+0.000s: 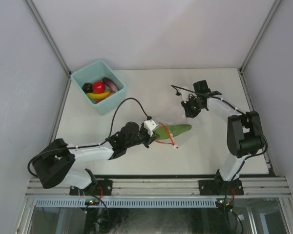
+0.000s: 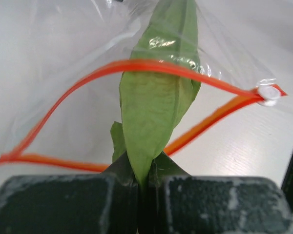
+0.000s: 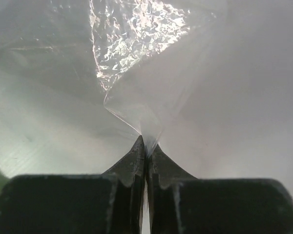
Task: Open the zip-top bag and remove the fake food
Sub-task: Pick up the fake vegetable from the zipper food storage bag.
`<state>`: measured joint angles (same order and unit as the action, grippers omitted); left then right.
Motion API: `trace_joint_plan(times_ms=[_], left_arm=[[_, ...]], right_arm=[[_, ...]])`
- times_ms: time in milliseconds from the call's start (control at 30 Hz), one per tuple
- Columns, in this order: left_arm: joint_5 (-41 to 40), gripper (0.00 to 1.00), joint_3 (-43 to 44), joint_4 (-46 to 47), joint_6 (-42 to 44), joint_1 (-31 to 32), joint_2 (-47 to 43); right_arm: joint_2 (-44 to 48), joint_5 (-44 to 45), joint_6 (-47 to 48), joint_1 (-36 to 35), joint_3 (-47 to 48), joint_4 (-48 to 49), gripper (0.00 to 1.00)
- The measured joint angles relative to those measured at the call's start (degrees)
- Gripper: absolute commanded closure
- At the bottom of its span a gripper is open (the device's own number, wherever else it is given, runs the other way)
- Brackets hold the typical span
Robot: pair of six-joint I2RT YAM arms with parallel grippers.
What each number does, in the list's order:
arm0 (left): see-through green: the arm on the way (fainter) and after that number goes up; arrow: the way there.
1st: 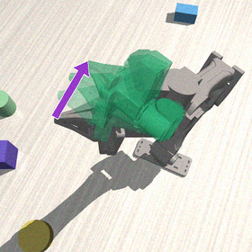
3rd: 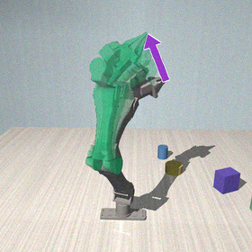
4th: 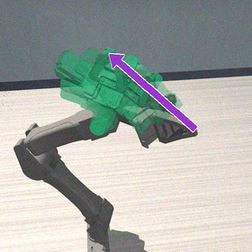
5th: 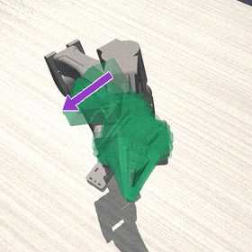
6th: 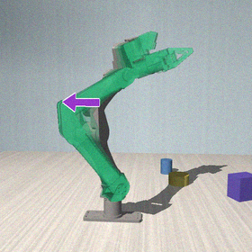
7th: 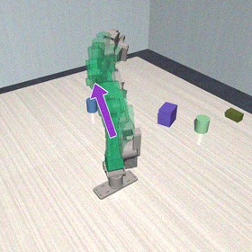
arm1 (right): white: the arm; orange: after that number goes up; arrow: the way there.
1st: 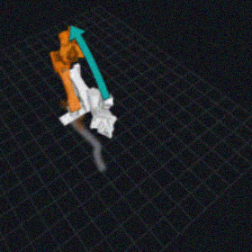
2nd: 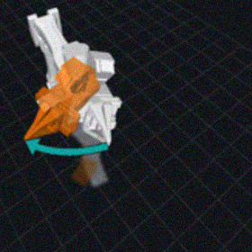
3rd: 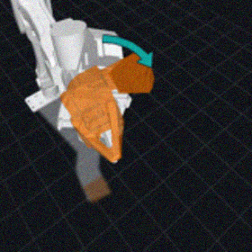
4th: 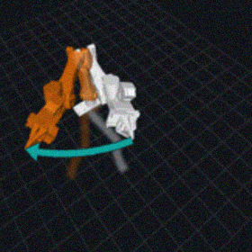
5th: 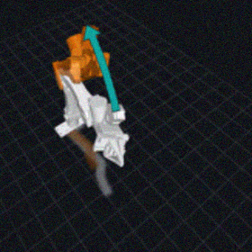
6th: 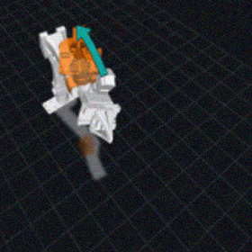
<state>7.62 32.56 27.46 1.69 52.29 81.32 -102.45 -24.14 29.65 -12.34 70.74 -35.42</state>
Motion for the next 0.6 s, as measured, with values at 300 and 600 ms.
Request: trace_joint_plan(times_ms=[300, 600], left_arm=[[6.95, 1.00, -4.63, -7.04, -11.54, -5.60, -10.36], [10.45, 1.00, -4.68, -23.19, -19.34, -9.18, -21.51]], right_arm=[[7.17, 12.28, 2.10, 0.35, -5.03, 7.78, 1.00], [7.28, 13.27, 2.10, 3.85, -5.05, 9.35, 1.00]])
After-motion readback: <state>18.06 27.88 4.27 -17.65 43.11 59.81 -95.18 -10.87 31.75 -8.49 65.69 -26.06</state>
